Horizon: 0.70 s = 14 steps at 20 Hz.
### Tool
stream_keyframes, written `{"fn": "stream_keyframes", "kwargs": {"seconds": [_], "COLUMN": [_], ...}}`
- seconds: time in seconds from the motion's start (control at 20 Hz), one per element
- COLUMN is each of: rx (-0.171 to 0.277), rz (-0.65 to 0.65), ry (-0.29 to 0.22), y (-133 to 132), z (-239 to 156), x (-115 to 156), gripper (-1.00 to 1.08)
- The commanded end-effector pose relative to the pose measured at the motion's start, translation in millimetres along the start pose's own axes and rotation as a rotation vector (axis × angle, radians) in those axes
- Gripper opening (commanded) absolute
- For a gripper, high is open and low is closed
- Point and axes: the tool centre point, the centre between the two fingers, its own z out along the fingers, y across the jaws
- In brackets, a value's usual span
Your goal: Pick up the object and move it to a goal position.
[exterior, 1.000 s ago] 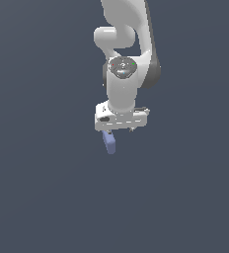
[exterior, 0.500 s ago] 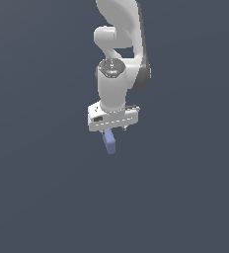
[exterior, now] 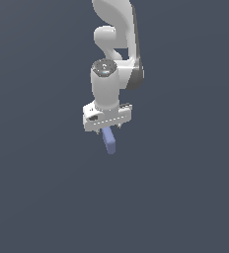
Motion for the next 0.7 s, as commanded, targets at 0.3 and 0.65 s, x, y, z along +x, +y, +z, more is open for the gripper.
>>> {"fn": "stream_keyframes", "kwargs": {"seconds": [0.3, 0.65], "rx": [-0.001, -0.002], "rz": [-0.009, -0.012], "ry": [0.002, 0.003], "y": [2, 1], "z": [4, 32], "x": [-2, -3], "gripper": [1.00, 1.00]}}
